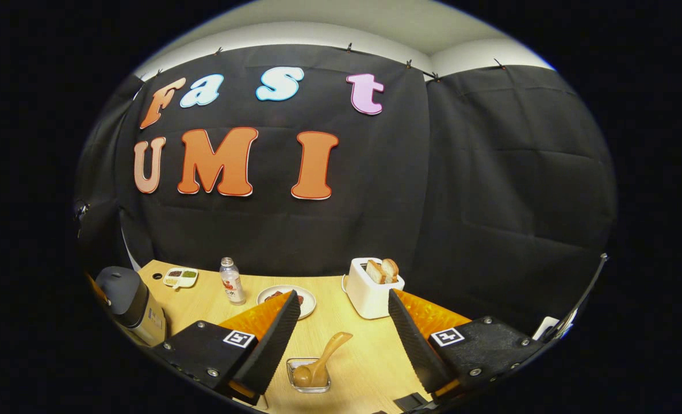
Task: Close the left gripper, press the button to open the rice cooker; take a wooden spoon from the chopstick holder with the right hand, scoop a spoonful of rice and pour it into the rice cooker, then put the wooden spoon back into the chopstick holder.
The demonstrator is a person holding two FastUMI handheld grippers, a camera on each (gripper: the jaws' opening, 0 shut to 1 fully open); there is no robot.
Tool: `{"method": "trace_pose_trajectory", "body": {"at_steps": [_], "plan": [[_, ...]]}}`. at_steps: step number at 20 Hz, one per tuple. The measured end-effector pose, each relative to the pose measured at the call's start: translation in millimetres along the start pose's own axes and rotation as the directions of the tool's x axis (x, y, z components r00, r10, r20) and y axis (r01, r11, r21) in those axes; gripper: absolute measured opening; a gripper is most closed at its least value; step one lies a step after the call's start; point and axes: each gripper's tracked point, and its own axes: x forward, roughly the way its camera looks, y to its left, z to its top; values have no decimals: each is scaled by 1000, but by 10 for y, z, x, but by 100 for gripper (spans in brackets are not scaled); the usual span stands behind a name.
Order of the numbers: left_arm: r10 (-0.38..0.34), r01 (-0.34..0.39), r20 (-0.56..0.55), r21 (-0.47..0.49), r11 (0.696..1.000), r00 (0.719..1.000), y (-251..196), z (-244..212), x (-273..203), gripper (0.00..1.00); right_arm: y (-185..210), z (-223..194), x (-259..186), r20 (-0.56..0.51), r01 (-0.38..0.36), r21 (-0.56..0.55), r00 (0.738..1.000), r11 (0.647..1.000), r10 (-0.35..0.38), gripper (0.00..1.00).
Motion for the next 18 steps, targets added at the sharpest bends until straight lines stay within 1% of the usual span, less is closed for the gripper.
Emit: {"method": "trace_pose_trajectory", "body": {"at_steps": [1, 3, 6, 7, 8, 10, 11, 13, 15, 18], "plan": [[-16, 16, 18, 16, 1000, 1000, -11, -21, -29, 5, 8, -27, 14, -7, -6, 9, 1000, 1000, 6, 95], [-43, 37, 112, 51, 998, 993, -70, 53, -142, 6, 6, -117, 46, -37, -20, 30, 999, 999, 21, 96], [-54, 38, 284, 61, 997, 957, -176, 272, -378, 5, -46, -332, 136, -99, -19, 90, 995, 996, 28, 96], [-68, 47, 347, 68, 997, 935, -223, 346, -485, 5, -51, -420, 143, -126, -21, 118, 991, 993, 36, 96], [-87, 60, 418, 77, 995, 904, -286, 484, -611, 5, -45, -494, 172, -151, -24, 142, 988, 990, 46, 95], [-110, 66, 545, 99, 993, 832, -362, 770, -917, 5, -35, -651, 210, -194, -28, 162, 979, 986, 60, 95], [-100, 55, 590, 95, 994, 801, -365, 881, -1077, 5, -45, -724, 241, -217, -24, 164, 974, 986, 60, 95], [-109, 49, 666, 109, 993, 738, -425, 1026, -1355, 5, -73, -820, 278, -245, -25, 176, 967, 984, 69, 95], [-90, 5, 688, 126, 992, 720, -415, 988, -1470, 5, -79, -901, 306, -270, -32, 189, 959, 981, 83, 95], [-91, -36, 714, 161, 986, 694, -524, 831, -1514, 5, -98, -1061, 335, -310, -43, 200, 945, 979, 105, 95]]}}
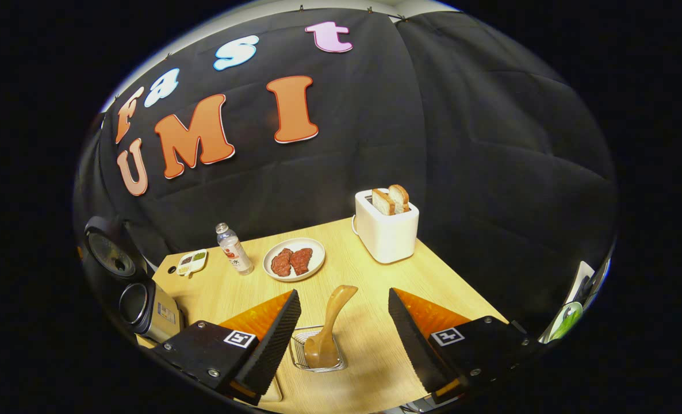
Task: Close the left gripper, press the button to open the rice cooker; take a wooden spoon from the chopstick holder with the right hand, scoop a spoonful of rice and pour it into the rice cooker, then put the wooden spoon back into the chopstick holder.
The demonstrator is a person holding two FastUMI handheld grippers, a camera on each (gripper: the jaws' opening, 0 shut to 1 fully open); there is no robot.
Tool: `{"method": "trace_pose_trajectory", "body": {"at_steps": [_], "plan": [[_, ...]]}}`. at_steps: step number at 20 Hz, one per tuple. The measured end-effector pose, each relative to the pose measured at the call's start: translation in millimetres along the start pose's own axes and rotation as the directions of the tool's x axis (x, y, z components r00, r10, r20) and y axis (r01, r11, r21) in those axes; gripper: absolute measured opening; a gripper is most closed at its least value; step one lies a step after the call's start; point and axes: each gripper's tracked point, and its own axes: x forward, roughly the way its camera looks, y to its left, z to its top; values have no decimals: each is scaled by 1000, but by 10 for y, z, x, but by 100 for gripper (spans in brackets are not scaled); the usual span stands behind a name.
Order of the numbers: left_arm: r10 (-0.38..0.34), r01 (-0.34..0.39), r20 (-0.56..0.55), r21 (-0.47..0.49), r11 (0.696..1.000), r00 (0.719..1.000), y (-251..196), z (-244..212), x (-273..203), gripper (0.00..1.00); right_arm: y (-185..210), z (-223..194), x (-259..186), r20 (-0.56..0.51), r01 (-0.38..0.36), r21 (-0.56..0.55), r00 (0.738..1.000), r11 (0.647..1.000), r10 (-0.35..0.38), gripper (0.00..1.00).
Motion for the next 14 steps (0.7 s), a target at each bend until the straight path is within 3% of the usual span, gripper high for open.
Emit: {"method": "trace_pose_trajectory", "body": {"at_steps": [3, 5, 6, 8, 10, 14], "plan": [[6, -8, 21, 81, 997, 1000, -157, -110, -124, 6, 44, -140, 112, -64, -30, 16, 997, 999, 31, 95], [6, -7, 4, 111, 994, 1000, -276, -185, -186, 20, 74, -253, 203, -117, -58, 26, 991, 998, 61, 95], [14, -16, 11, 124, 992, 1000, -307, -198, -234, 38, 107, -304, 274, -143, -72, 30, 987, 997, 76, 94], [41, -46, 33, 160, 986, 999, -317, -223, -338, 63, 152, -405, 409, -197, -93, 33, 976, 995, 98, 94], [74, -87, 70, 205, 975, 995, -307, -235, -482, 67, 190, -502, 530, -247, -117, 42, 961, 992, 124, 93], [163, -184, 96, 276, 943, 982, -192, -412, -778, 67, 225, -693, 739, -331, -140, 78, 930, 987, 158, 87]]}}
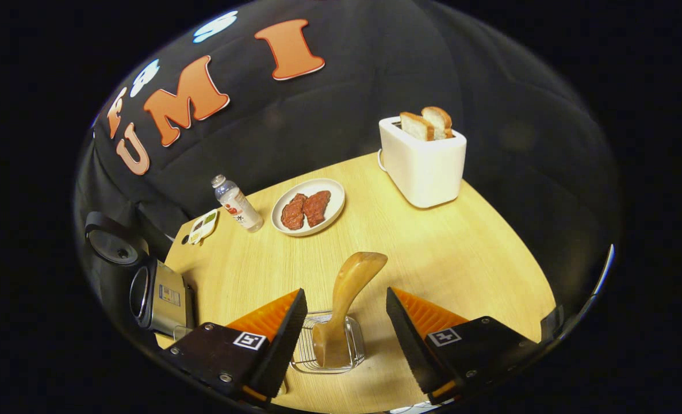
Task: Close the left gripper, press the button to open the rice cooker; take a wooden spoon from the chopstick holder with the right hand, scoop a spoonful of rice and pour it into the rice cooker, then put the wooden spoon back into the chopstick holder.
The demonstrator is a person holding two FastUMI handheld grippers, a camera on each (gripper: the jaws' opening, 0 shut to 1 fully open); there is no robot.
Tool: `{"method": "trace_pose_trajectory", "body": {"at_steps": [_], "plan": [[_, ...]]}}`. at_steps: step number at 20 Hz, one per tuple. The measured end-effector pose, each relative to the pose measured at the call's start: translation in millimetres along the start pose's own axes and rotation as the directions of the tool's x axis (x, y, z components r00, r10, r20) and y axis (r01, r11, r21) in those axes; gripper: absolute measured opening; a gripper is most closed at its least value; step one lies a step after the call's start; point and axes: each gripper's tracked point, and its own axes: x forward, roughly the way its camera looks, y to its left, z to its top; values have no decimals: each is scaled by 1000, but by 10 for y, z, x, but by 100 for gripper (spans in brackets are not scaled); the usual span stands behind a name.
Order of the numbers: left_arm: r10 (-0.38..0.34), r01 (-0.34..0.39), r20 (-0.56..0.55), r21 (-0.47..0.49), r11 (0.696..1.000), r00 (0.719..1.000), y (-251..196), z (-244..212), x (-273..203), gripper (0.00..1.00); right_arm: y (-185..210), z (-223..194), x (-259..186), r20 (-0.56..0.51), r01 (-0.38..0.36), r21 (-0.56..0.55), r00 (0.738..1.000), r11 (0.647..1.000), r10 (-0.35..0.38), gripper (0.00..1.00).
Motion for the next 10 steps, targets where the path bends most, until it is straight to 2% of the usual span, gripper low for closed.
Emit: {"method": "trace_pose_trajectory", "body": {"at_steps": [3, 5, 6, 7, 8, 9, 10], "plan": [[58, -57, -23, 40, 998, 998, 62, -141, -146, 66, 47, -11, 223, -29, -23, 62, 999, 998, 25, 78], [80, -78, -31, 52, 996, 996, 79, -195, -204, 66, 67, -10, 349, -37, -30, 109, 999, 994, 34, 68], [85, -83, -32, 55, 995, 996, 76, -204, -216, 68, 62, -9, 399, -38, -30, 128, 999, 991, 35, 59], [86, -84, -36, 56, 995, 996, 69, -232, -231, 66, 82, -34, 426, -45, -45, 145, 998, 988, 52, 54], [86, -84, -41, 59, 995, 995, 44, -242, -225, 66, 114, -66, 434, -56, -61, 161, 996, 985, 71, 39], [84, -81, -46, 61, 995, 995, 28, -251, -200, 66, 111, -94, 408, -56, -65, 181, 995, 981, 77, 34], [75, -72, -46, 62, 995, 996, -5, -246, -173, 72, 110, -91, 397, -43, -70, 193, 996, 979, 80, 27]]}}
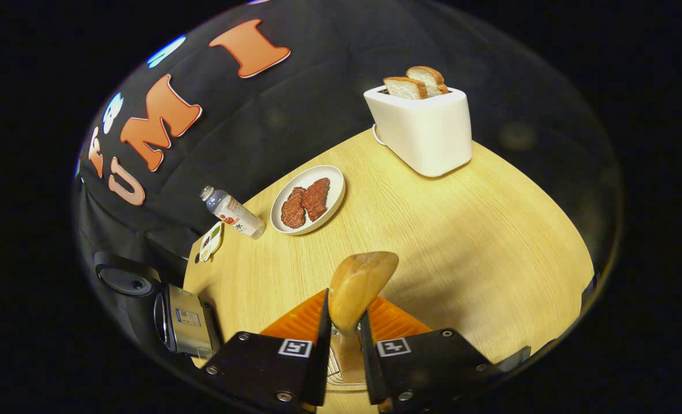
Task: Close the left gripper, press the button to open the rice cooker; take a wooden spoon from the chopstick holder with the right hand, scoop a spoonful of rice and pour it into the rice cooker, then put the wooden spoon back into the chopstick holder.
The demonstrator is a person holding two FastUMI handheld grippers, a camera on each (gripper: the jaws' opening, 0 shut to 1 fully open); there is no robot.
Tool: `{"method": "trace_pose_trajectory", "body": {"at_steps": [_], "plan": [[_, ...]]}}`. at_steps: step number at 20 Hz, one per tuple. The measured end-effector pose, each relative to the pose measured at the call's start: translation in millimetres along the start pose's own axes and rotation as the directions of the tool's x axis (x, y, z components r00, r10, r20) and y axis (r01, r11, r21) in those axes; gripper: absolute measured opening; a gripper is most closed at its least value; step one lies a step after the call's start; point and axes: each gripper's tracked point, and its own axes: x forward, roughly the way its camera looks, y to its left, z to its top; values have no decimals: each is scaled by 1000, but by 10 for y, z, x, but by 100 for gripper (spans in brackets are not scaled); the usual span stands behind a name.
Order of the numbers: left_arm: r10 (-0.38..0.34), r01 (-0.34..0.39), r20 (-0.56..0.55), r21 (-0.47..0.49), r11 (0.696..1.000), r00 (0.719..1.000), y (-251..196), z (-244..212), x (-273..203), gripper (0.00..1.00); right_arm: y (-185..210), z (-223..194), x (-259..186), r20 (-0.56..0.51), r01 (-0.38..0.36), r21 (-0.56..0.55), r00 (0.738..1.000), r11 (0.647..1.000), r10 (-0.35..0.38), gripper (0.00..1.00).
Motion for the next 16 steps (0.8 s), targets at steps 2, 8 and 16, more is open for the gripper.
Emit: {"method": "trace_pose_trajectory", "body": {"at_steps": [2, 8, 16], "plan": [[-26, 26, 16, 0, 1000, 1000, -96, 83, 93, 65, -6, -39, -84, 26, -8, 0, 1000, 1000, 8, 19], [-114, 112, 58, 36, 993, 992, -334, 246, 405, 72, -85, -200, -367, 148, 9, 77, 989, 997, -20, 16], [-200, 195, 106, 58, 979, 974, -188, 411, 748, 72, 293, 196, -931, 327, 51, 65, 943, 997, -70, 10]]}}
